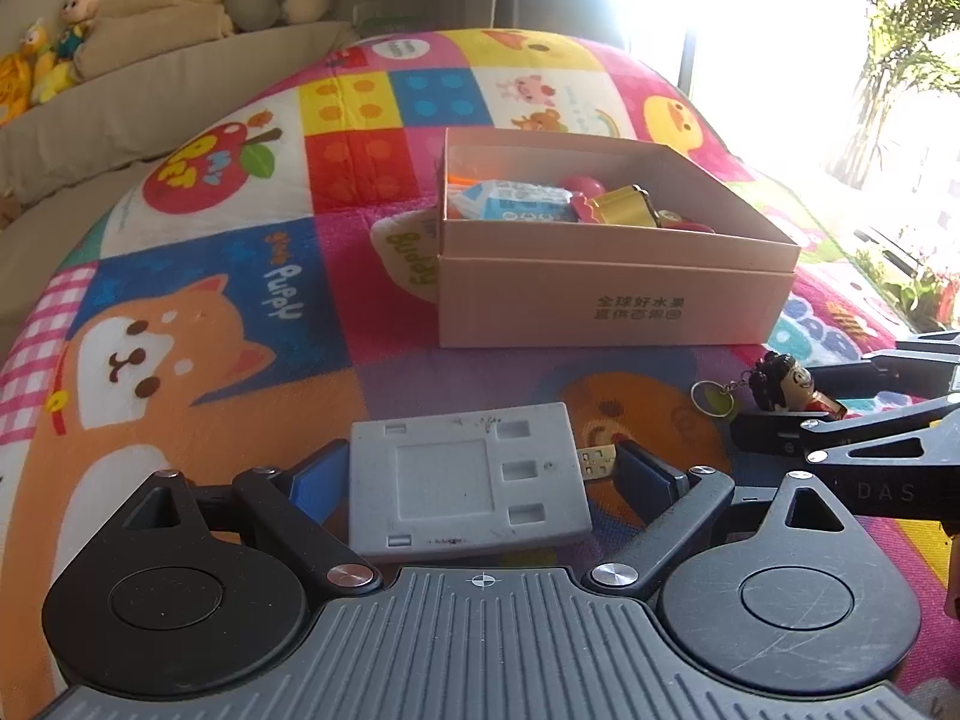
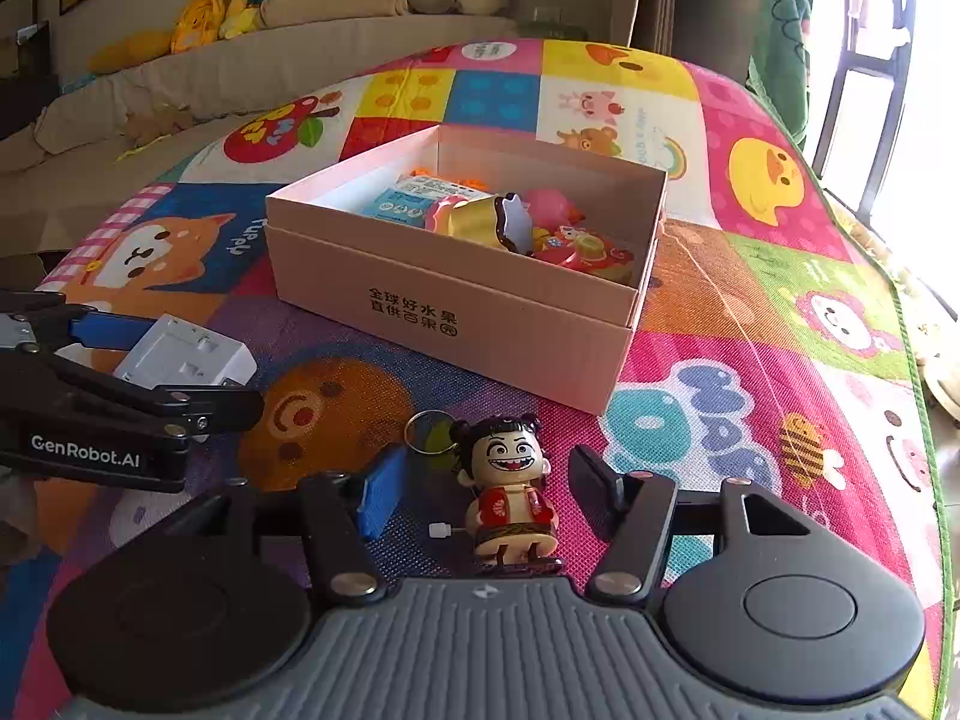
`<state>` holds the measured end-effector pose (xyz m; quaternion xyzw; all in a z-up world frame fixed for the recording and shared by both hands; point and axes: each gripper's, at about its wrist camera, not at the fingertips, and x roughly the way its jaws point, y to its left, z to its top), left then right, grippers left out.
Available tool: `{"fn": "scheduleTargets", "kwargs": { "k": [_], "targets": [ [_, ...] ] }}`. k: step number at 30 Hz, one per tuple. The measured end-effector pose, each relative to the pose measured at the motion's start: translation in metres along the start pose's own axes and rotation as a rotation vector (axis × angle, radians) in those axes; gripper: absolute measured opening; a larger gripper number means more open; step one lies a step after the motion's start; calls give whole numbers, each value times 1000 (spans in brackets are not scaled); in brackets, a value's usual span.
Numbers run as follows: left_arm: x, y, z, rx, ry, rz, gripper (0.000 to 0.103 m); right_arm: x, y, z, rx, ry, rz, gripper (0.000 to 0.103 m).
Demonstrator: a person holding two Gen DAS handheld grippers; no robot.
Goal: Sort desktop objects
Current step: 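Drop the doll into the box with the right gripper while the left drops the card reader in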
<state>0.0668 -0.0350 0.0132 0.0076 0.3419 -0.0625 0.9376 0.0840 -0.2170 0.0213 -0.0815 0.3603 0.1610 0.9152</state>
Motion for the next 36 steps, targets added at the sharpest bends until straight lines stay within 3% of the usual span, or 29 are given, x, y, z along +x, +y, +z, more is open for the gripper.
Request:
{"fn": "scheduleTargets", "kwargs": {
  "k": [5, 8, 15, 19, 26, 30, 34, 36],
  "targets": [
    [-16, 2, -10, 3, -3, -15, 96, -2, -7, 2, 61, 42, 26, 36],
    [-36, 2, -9, 1, -40, -31, 96, -19, -14, 5, 99, 36, 55, 36],
    [-87, -7, 45, 43, -260, -115, 96, -121, -38, 51, 131, -211, 101, 36],
    [-66, -19, 83, 89, -305, -121, 96, -133, -58, 92, 167, -301, 91, 36],
    [12, -33, 156, 54, -281, -132, 96, -64, -80, 162, 230, -308, 96, 37],
    [27, -26, 156, 47, -241, -106, 100, -40, -89, 170, 304, -308, 91, 54],
    [11, -9, 117, 35, -213, -79, 102, -56, -87, 144, 287, -371, 28, 87],
    [3, -2, 93, 49, -183, -50, 103, -61, -85, 129, 269, -366, 3, 92]
  ]
}}
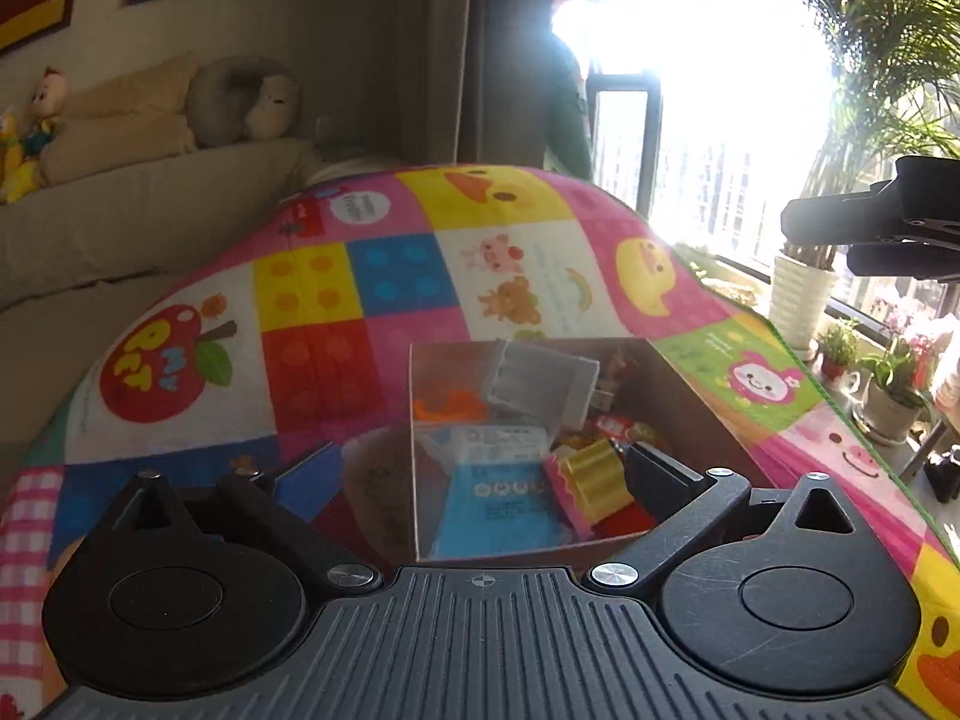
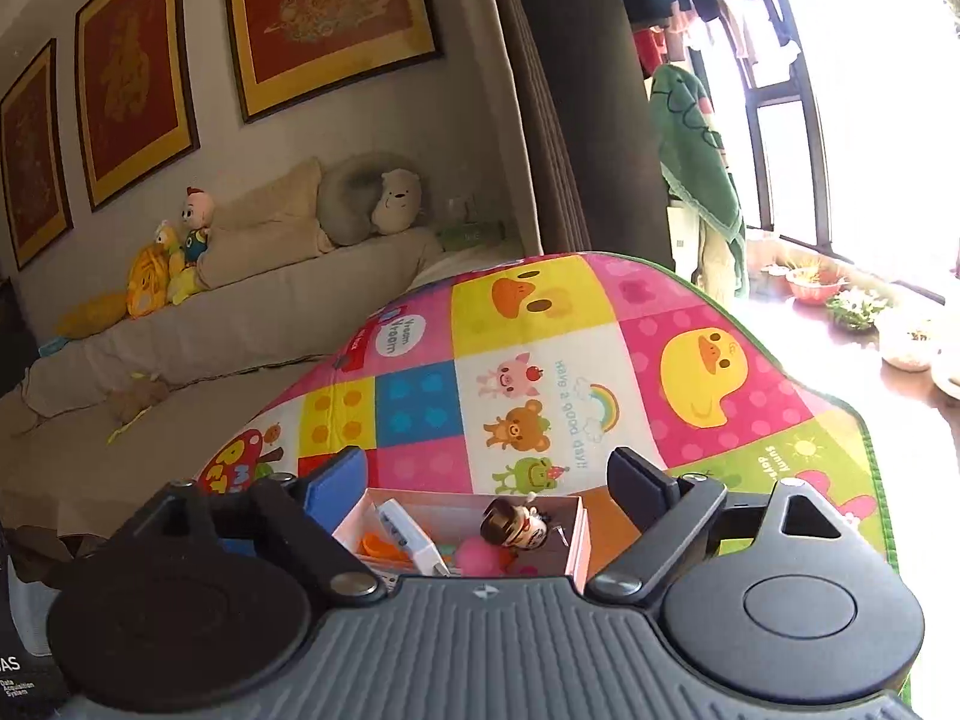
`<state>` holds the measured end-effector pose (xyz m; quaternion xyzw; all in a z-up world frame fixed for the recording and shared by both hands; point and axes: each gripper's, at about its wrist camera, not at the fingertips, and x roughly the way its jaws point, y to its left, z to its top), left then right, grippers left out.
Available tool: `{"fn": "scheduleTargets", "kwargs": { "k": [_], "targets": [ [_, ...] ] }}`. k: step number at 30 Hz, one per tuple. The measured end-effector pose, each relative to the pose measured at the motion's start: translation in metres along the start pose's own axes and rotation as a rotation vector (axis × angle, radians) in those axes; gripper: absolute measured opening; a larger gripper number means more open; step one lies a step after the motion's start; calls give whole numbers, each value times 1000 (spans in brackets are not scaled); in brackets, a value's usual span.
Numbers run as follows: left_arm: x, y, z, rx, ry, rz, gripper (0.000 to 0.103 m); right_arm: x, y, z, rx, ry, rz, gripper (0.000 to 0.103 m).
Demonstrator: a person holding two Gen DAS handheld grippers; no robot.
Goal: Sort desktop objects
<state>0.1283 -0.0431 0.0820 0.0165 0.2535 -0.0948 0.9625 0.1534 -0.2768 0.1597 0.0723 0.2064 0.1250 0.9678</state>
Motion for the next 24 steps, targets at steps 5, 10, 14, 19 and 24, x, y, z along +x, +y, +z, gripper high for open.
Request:
{"fn": "scheduleTargets", "kwargs": {
  "k": [5, 10, 14, 19, 24],
  "targets": [
    [-25, 6, -57, 7, 104, 61, 103, -21, 13, -49, -91, 59, 2, 103],
    [-38, 14, -94, -131, 201, 82, 103, -25, 47, -123, -239, 188, -12, 103],
    [-37, 9, -106, -152, 223, 128, 103, -21, 70, -173, -354, 263, -40, 103],
    [-33, -3, -104, -147, 187, 172, 103, -5, 65, -180, -347, 320, -94, 103],
    [-24, -15, -105, -92, 198, 208, 103, 12, 38, -171, -222, 367, -43, 103]
  ]
}}
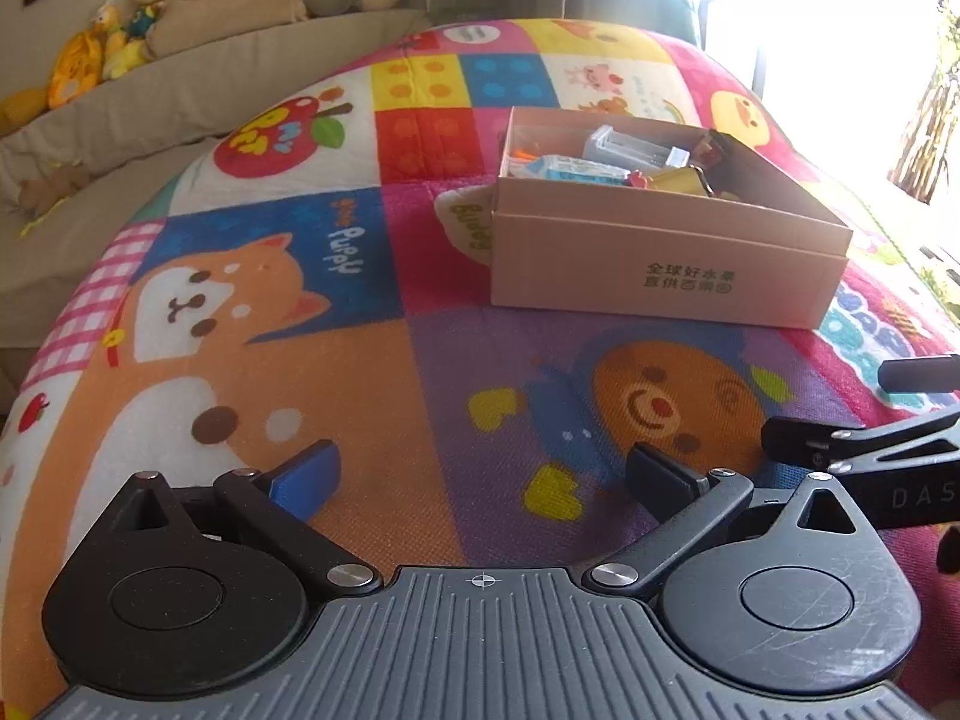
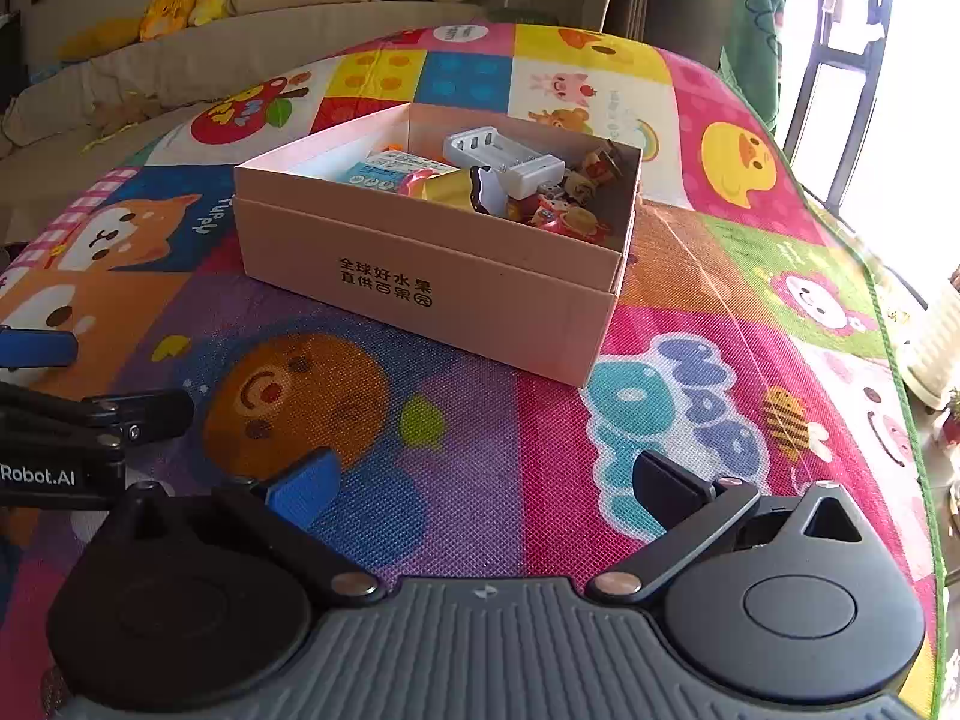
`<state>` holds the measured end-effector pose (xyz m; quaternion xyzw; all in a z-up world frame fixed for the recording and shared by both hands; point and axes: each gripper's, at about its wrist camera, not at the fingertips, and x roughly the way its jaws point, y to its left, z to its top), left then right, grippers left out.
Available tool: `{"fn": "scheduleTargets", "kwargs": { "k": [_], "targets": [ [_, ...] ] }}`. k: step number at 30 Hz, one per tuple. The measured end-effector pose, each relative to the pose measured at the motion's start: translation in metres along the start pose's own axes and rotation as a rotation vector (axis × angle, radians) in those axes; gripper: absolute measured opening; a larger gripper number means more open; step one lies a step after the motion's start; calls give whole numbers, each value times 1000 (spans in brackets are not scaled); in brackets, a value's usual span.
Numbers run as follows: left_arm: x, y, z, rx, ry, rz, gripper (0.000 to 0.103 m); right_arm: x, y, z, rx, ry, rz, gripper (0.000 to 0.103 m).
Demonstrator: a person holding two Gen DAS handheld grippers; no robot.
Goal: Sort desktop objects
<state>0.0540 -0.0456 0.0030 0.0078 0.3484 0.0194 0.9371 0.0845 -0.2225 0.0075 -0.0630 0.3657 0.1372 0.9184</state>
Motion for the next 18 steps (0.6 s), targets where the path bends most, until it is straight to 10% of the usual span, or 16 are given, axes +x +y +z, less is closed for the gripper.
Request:
{"fn": "scheduleTargets", "kwargs": {
  "k": [18],
  "targets": [
    [0, 1, -5, -22, -19, 9, 103, -3, -7, -12, 155, -65, -141, 103]
  ]
}}
